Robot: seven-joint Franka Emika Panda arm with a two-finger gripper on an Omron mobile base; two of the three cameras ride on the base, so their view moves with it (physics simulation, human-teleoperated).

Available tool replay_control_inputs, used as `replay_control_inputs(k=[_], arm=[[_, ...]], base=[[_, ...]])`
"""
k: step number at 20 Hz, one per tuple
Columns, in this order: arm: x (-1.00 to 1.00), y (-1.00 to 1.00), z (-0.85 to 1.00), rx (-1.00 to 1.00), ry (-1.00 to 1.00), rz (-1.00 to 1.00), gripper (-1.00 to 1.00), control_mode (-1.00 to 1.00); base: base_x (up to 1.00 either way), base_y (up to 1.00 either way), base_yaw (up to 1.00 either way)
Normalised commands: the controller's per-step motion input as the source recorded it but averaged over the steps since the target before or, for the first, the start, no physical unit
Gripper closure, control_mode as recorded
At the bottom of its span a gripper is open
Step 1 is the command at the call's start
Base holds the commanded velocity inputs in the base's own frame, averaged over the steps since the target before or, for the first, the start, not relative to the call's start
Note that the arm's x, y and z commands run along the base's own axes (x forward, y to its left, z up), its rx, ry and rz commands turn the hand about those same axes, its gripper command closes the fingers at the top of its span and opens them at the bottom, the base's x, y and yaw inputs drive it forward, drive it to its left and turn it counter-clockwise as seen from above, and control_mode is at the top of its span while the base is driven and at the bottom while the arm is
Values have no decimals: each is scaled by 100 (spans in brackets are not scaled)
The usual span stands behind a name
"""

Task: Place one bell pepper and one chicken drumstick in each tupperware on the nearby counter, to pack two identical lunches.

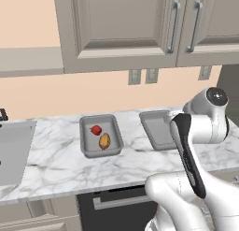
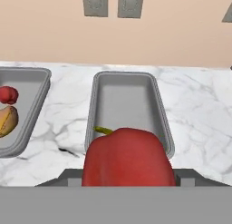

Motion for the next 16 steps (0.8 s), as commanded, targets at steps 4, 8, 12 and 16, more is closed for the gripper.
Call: replay_control_inputs(k=[4, 8, 12, 16], arm=[[40, 0, -43, 0, 1, 0, 100, -100], [37, -6, -37, 1, 0, 0, 100, -100], [37, -13, -29, 3, 0, 2, 100, -100], [45, -8, -26, 3, 0, 2, 100, -100]], base=[[0, 0, 0], [0, 0, 0], [0, 0, 0], [0, 0, 0]])
